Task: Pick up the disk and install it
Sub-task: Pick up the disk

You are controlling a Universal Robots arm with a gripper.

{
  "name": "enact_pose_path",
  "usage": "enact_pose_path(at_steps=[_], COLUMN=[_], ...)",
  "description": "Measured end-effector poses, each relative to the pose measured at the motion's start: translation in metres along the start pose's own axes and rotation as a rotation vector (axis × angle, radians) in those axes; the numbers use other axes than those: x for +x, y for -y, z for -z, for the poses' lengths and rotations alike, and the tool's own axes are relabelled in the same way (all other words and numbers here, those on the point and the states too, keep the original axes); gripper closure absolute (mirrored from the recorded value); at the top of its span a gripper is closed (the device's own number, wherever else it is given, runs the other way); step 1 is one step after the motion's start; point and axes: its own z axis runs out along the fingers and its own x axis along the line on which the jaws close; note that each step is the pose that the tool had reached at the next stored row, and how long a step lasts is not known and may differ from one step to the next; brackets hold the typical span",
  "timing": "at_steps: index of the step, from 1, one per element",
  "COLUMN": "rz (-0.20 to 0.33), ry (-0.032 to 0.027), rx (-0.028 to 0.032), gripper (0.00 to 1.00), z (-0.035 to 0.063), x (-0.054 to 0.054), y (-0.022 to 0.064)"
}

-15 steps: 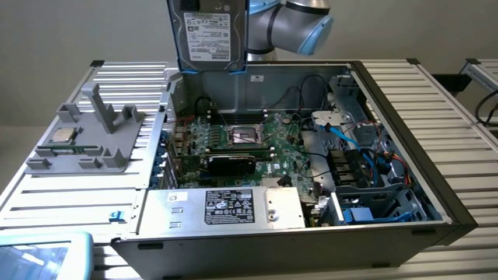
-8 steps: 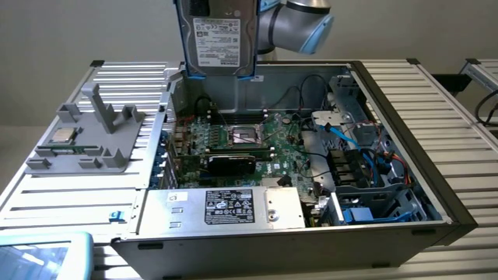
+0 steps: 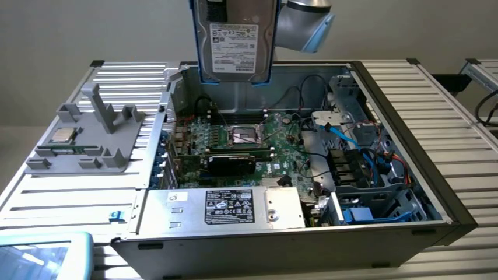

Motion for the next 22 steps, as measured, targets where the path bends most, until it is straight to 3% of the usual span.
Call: enact_pose_path(at_steps=[7, 14, 22], rz=[0.000, 0.000, -0.001], ry=[-0.0002, -0.0003, -0.0003], rx=[-0.0002, -0.0007, -0.0007], gripper=[0.63, 0.63, 0.63], z=[0.0008, 0.0016, 0.0017], x=[0.000, 0.008, 0.010], y=[0.0244, 0.0348, 0.0357])
